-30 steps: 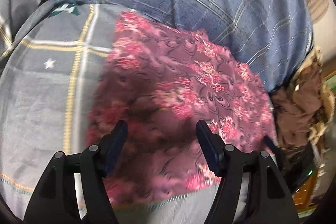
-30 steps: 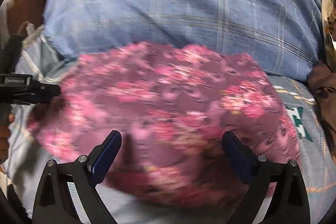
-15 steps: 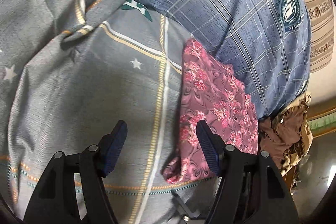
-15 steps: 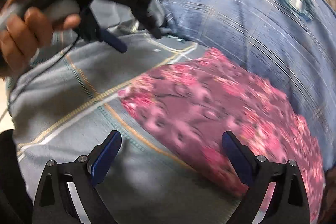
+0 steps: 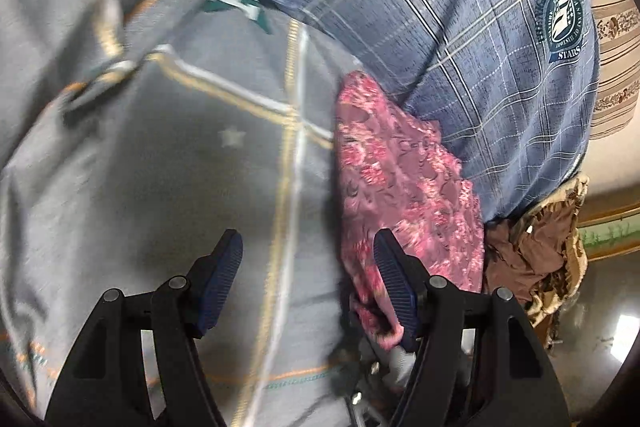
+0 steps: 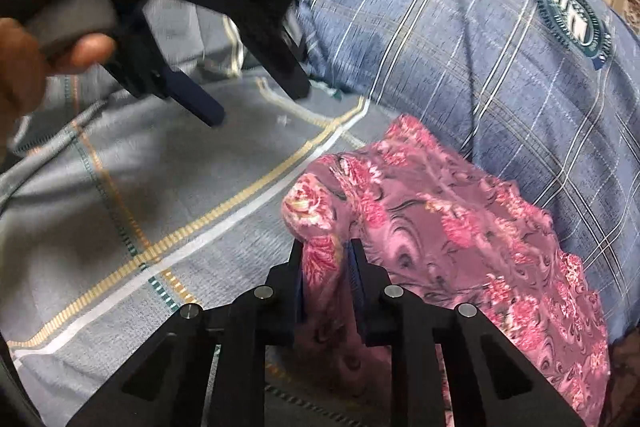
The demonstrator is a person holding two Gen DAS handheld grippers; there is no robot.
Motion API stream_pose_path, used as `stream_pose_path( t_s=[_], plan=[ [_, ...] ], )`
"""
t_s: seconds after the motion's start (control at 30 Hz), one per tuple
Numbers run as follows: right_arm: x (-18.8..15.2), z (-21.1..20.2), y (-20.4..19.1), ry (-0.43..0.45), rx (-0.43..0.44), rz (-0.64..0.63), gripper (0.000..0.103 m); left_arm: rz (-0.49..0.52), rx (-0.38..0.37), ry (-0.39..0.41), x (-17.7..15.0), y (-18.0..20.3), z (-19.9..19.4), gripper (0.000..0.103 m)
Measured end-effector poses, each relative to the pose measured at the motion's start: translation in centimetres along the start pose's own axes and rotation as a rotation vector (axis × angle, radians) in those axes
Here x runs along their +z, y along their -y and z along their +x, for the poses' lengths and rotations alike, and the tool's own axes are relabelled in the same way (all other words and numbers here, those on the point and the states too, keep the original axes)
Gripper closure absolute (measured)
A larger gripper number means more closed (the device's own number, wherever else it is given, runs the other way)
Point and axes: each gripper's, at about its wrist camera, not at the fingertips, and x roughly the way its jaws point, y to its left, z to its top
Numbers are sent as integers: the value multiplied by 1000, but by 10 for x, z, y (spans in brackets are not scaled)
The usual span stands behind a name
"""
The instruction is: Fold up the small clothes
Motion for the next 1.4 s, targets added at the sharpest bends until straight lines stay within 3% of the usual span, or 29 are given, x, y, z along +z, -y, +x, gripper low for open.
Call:
stream_pose_path(
  t_s=[0.17, 0.33, 0.4, 0.43, 0.47, 0.5, 0.6, 0.8, 1.0, 1.23, 1.4],
  plan=[
    [-1, -11, 10, 53, 7, 33, 85, 3, -22, -113, 31, 32, 45, 35],
    [-3, -12, 12, 67, 32, 54, 85, 65, 32, -227, 46, 67, 98, 35],
    [-4, -13, 14, 74, 46, 73, 85, 113, 28, -214, 45, 79, 102, 38],
    [-5, -13, 15, 76, 51, 79, 85, 138, 28, -205, 44, 84, 102, 52],
    [-5, -14, 17, 81, 56, 86, 85, 178, 42, -202, 43, 91, 101, 85],
    [-5, -14, 20, 86, 59, 93, 85, 201, 65, -201, 42, 95, 101, 94],
    [-8, -20, 29, 101, 87, 137, 85, 232, 99, -162, 37, 106, 92, 94],
    [-19, -53, 59, 175, 128, 267, 86, 241, 68, -90, 22, 144, 64, 94],
    [-45, -102, 108, 265, 125, 401, 88, 336, 58, -63, -6, 226, 64, 94],
    [-119, -139, 198, 313, 103, 675, 88, 424, 111, -119, -45, 317, 139, 94],
    [-183, -137, 244, 275, 100, 852, 88, 439, 219, -200, -69, 346, 220, 93]
  ],
)
